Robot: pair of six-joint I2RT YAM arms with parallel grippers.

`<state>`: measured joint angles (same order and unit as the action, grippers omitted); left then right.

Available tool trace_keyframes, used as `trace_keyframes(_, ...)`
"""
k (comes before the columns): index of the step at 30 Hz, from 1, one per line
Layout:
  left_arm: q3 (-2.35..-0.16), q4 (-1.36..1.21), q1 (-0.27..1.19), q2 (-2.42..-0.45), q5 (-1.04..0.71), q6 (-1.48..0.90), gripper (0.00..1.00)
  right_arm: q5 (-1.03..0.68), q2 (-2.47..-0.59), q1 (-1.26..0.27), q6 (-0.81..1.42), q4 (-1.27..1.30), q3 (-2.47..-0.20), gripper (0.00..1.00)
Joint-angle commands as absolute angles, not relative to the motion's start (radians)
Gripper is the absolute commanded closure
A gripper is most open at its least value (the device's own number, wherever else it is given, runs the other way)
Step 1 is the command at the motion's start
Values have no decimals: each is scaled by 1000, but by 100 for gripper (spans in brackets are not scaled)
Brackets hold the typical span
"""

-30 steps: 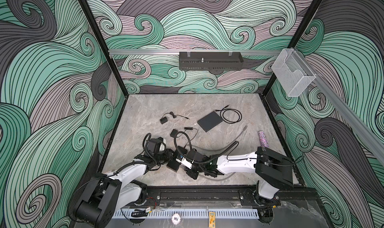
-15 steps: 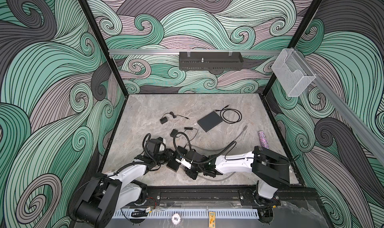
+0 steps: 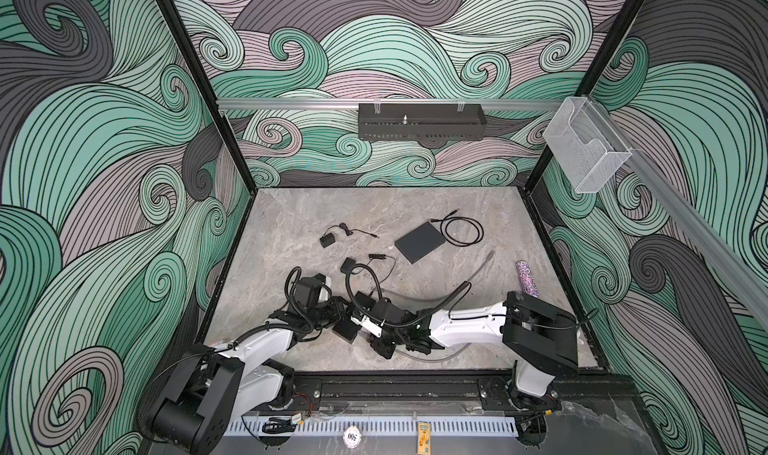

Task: Insert the plug into the switch port

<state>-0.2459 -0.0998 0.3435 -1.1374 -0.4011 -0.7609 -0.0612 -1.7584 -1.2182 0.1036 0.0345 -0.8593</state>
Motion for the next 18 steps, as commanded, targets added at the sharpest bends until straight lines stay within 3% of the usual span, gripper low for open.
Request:
trace_keyframes(1, -210, 8, 352, -1172, -384, -778, 53, -56, -1766, -1223, 130, 61, -871, 100)
trace_keyframes(18, -173, -46, 351, -1187, -393, -825, 53, -72, -1746, -1223, 155, 89, -873, 100)
